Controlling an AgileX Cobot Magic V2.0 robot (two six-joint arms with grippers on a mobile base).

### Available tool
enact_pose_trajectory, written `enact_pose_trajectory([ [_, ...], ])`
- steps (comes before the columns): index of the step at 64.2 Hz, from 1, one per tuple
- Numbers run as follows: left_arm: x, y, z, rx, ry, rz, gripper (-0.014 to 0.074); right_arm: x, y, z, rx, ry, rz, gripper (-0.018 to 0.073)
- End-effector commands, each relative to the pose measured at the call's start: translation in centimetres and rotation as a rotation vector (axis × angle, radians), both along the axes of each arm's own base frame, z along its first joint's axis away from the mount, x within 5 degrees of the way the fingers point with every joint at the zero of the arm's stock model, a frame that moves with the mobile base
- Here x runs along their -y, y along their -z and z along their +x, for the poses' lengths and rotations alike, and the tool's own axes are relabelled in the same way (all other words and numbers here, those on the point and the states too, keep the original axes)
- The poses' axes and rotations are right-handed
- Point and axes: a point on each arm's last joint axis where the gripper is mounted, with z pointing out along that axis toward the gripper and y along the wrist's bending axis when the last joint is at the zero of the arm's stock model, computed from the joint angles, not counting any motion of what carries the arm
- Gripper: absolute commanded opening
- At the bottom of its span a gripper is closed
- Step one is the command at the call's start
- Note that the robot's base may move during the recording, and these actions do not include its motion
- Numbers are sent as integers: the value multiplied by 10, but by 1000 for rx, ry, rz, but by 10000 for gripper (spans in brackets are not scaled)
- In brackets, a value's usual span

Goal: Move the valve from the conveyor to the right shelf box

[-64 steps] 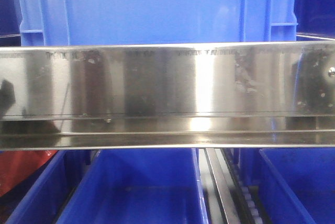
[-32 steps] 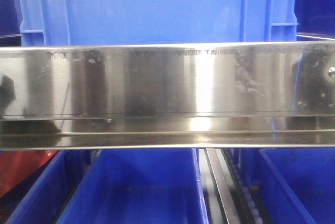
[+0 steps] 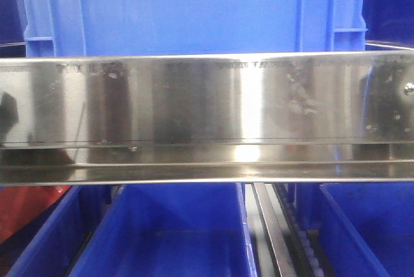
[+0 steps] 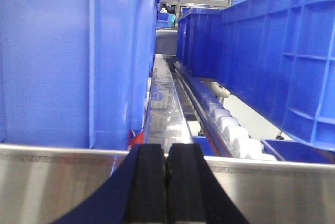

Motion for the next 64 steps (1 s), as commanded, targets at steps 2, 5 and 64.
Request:
enact_pose_trajectory([
  [2,0,-2,-1,27,-2,-6,-111,5,-2,1,28,55,4,-155],
  [5,0,-2,-1,27,-2,-6,-111,8,-1,1,18,93,0,-155],
  [64,0,-2,-1,27,-2,-6,-111,33,90,-23,84,380,31,-155],
])
